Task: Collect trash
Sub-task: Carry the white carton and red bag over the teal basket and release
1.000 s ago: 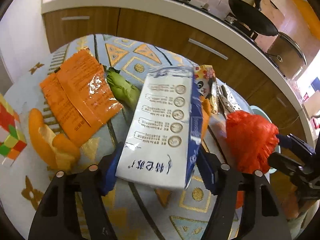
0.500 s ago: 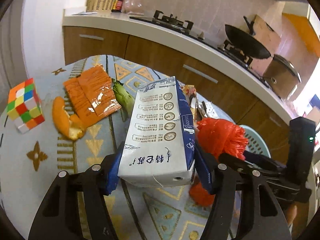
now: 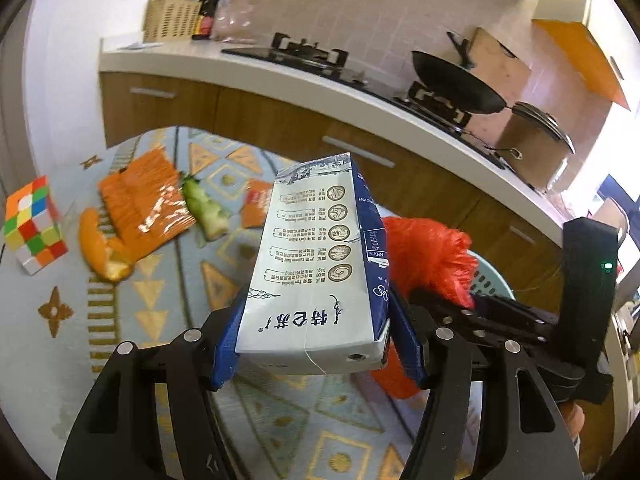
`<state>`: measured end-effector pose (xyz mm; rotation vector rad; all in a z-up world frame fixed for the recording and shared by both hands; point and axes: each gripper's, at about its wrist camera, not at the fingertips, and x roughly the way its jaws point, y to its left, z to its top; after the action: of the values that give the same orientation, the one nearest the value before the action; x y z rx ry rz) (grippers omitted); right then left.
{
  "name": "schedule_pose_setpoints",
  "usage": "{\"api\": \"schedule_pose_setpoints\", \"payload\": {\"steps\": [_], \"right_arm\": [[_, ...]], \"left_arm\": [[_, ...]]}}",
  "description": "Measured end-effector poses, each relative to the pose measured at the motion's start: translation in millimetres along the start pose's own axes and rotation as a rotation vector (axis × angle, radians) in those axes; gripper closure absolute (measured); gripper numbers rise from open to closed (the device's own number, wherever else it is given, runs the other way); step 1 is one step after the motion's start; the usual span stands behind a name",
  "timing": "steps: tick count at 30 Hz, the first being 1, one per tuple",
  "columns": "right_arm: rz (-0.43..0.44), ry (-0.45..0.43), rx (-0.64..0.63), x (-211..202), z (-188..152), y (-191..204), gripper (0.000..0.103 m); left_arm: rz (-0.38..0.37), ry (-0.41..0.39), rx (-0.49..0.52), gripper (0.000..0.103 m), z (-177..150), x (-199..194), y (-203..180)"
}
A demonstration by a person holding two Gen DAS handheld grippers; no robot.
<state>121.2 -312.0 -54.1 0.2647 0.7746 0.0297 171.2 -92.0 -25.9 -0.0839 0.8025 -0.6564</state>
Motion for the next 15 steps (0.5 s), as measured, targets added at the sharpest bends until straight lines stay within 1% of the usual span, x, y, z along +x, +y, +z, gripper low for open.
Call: {"api": "schedule_pose_setpoints", "payload": {"steps": [4, 6, 8, 11, 15], "right_arm": [[-0.041, -0.056, 0.026, -31, 6, -24, 0.07], [-0.051, -0.075, 0.056, -48, 9, -41, 0.07], [-0.067, -0.096, 0.076, -62, 10, -55, 0.07], [-0.121, -0.14, 0.112, -88, 12, -82, 0.07], [-0.151, -0.165, 0.173, -112, 8, -118, 0.07]], "left_arm": [[-0.036, -0.012, 0.027, 0.042, 6, 2, -22], [-0.083, -0.019, 0.052, 0.042, 9, 3, -38], [-0.104, -0.025, 0.072, 0.042, 12, 4, -50], [-0.129, -0.034, 0.104, 0.042, 19, 9, -75], [-0.163, -0.031, 0.164, 0.042, 24, 23, -116]]}}
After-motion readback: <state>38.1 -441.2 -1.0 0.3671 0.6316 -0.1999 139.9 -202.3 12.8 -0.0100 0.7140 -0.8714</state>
